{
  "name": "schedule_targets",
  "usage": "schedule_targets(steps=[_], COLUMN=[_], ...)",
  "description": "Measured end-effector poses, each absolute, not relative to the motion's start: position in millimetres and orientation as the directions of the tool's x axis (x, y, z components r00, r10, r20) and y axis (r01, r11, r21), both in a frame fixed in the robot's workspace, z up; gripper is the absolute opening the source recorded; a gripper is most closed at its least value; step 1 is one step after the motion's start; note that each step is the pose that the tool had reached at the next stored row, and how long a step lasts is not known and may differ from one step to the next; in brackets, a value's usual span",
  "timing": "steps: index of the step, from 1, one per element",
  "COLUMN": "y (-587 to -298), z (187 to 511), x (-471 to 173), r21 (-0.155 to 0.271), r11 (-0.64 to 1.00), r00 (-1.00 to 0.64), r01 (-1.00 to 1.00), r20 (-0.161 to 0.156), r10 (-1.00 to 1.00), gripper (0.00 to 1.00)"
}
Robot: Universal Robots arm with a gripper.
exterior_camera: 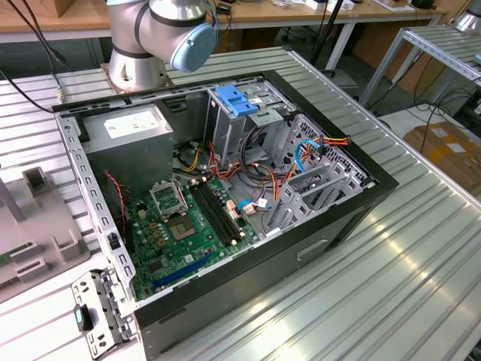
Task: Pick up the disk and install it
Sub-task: 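Pick up the disk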
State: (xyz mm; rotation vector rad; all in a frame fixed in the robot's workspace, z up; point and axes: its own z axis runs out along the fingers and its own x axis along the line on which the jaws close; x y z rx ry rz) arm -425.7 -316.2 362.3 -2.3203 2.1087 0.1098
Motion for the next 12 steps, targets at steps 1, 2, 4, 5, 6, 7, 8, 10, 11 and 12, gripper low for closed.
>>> schedule_targets(steps=[1,2,4,5,6,7,8,10,11,12], y=[-316.2,-316.2,-316.2,-316.2,-316.2,-316.2,-316.2,-316.2,-316.2,-316.2], z=[362.9,363.9,365.2,365.6,366.1,366.5,367.1,368.1,368.5,369.4], x=[-425.7,-425.6,-425.7,-425.7,-425.7,-425.6,-425.6,-425.7,-425.6,-425.6], r21=[0.044,0.044,0.044,0.044,0.044,0.044,0.044,0.044,0.044,0.044], r11=[-0.096,-0.096,-0.096,-0.096,-0.096,-0.096,-0.096,-0.096,-0.096,-0.096], r00=[0.094,0.094,0.094,0.094,0.094,0.094,0.094,0.094,0.094,0.094], r01=[-0.994,-0.994,-0.994,-0.994,-0.994,-0.994,-0.994,-0.994,-0.994,-0.994], r20=[-0.055,-0.055,-0.055,-0.055,-0.055,-0.055,-0.055,-0.055,-0.055,-0.055], r10=[-0.994,-0.994,-0.994,-0.994,-0.994,-0.994,-0.994,-0.994,-0.994,-0.994], gripper=[0.37,0.37,0.37,0.37,0.37,0.37,0.37,0.37,0.37,0.37])
